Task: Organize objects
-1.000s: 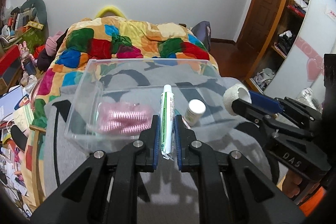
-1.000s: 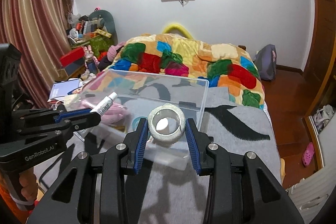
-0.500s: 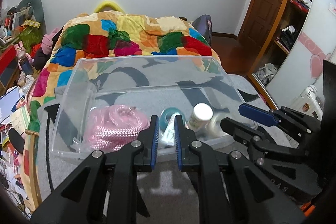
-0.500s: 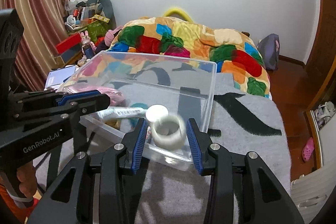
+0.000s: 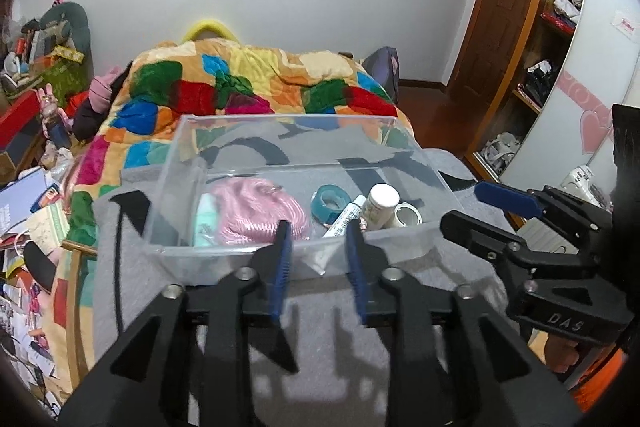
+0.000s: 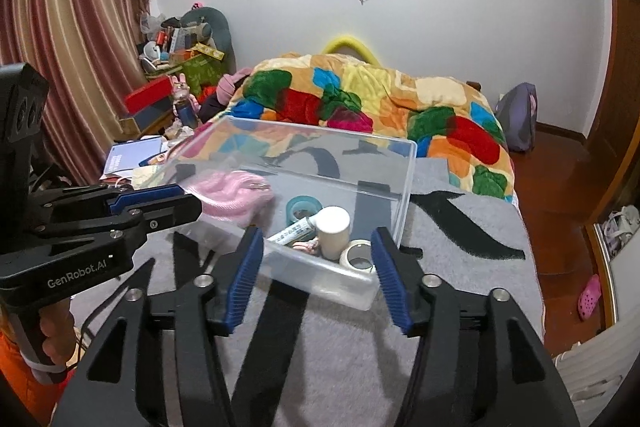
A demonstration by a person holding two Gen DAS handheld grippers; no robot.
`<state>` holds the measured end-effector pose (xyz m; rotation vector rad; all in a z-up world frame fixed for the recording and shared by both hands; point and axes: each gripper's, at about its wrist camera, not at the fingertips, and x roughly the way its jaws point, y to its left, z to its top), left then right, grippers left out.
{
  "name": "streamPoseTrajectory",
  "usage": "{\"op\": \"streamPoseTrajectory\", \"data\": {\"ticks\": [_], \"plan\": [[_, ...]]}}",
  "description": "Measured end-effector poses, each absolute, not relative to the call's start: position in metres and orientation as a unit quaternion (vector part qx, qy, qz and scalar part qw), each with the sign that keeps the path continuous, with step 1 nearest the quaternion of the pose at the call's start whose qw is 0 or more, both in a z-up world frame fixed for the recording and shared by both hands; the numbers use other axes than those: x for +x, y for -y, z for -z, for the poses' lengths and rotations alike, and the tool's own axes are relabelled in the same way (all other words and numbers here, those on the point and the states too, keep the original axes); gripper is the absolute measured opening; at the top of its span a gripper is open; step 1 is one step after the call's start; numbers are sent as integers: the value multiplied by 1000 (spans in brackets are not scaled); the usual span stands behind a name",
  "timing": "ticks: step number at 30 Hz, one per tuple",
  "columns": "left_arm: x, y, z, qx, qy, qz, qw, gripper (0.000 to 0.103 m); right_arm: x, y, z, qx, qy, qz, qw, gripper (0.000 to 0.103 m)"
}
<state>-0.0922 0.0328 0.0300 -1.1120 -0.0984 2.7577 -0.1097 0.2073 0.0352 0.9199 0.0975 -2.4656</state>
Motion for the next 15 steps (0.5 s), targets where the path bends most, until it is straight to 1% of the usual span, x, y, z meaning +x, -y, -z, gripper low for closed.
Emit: {"op": "streamPoseTrajectory", "data": {"ticks": [1,2,3,5,6,8,9,10,14,15], "plan": [[-87,-32,-32,-366,31,-927,80,40,-107,-208,-37,335,-36,907,252,57],[-83,-31,-34,-363,29,-928,80,43,-102,-208,-38,332,-36,908,254,60],[-79,-30,-35,-358,28,-930,79,49,-99,-208,-39,330,-36,908,255,61],[-69,-29,-38,-349,22,-934,75,56,-93,-208,-41,326,-37,909,257,63],[-66,-29,-39,-345,20,-935,74,59,-91,-208,-42,324,-36,910,257,67],[-57,-28,-40,-338,13,-938,71,63,-85,-209,-43,317,-35,913,255,72],[-54,-28,-41,-335,11,-939,70,68,-83,-210,-44,315,-35,913,255,74],[-50,-27,-41,-332,9,-941,68,70,-80,-210,-44,314,-34,914,255,74],[-41,-24,-38,-330,8,-942,64,75,-74,-212,-42,317,-29,912,258,75],[-40,-24,-37,-331,7,-942,63,78,-73,-212,-41,318,-28,912,257,75]]}}
